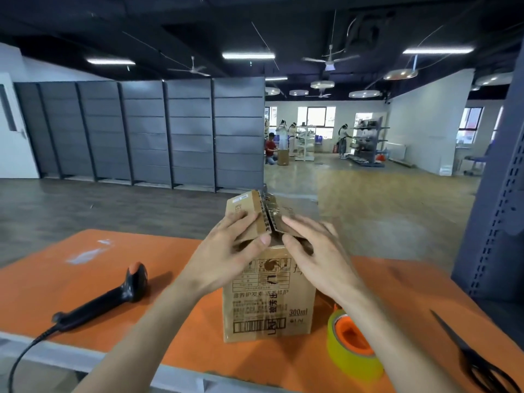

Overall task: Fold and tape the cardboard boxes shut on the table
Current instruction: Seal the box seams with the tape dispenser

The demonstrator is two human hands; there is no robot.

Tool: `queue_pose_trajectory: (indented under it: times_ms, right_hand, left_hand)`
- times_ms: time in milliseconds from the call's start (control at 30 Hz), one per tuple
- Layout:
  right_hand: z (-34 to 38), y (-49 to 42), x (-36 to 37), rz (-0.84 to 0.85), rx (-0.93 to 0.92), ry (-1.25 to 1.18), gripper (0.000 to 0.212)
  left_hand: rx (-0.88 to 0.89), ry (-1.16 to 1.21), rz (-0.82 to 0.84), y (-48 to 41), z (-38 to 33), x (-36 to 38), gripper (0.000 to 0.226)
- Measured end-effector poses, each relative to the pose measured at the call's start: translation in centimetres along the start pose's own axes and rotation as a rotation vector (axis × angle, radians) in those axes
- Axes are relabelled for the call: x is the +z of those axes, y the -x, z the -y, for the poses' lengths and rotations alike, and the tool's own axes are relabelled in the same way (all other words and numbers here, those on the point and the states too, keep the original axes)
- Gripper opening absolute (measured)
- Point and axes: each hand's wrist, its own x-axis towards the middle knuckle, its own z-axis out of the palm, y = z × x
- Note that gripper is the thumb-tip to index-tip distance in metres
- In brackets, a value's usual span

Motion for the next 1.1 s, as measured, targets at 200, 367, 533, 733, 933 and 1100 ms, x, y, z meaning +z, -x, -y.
queue_pose_trajectory:
  times_ms: [200, 367, 533, 733, 933, 1100]
  right_hand:
    - [0.1, -0.4, -1.0, 0.149, -0.043, 0.211, 0.085]
    - [0.2, -0.3, -0.9, 0.155, 0.059, 0.084, 0.071]
    - [0.2, -1.0, -0.3, 0.119, 0.154, -0.178, 0.028]
    - [0.3, -0.6, -0.3, 0.019, 0.238, -0.207, 0.021]
    - [0.6, -1.2, -3.2, -0.188, 0.291, -0.309, 0.054]
    - [0.1, -0.1, -7.1, -0.280, 0.314, -0.349, 0.050]
  left_hand:
    - [0.020, -0.216, 0.099, -0.3, -0.5, -0.7, 0.092]
    - [-0.037, -0.141, 0.049, -0.7, -0.5, -0.4, 0.062]
    - [-0.212, 0.189, 0.036, -1.4, -0.8, 0.1, 0.034]
    - [-0.159, 0.148, -0.046, -1.3, -1.6, 0.3, 0.046]
    - [-0.031, 0.191, -0.174, -2.7, -4.4, 1.0, 0.054]
    - [0.070, 0.305, -0.259, -3.6, -7.9, 2.8, 0.050]
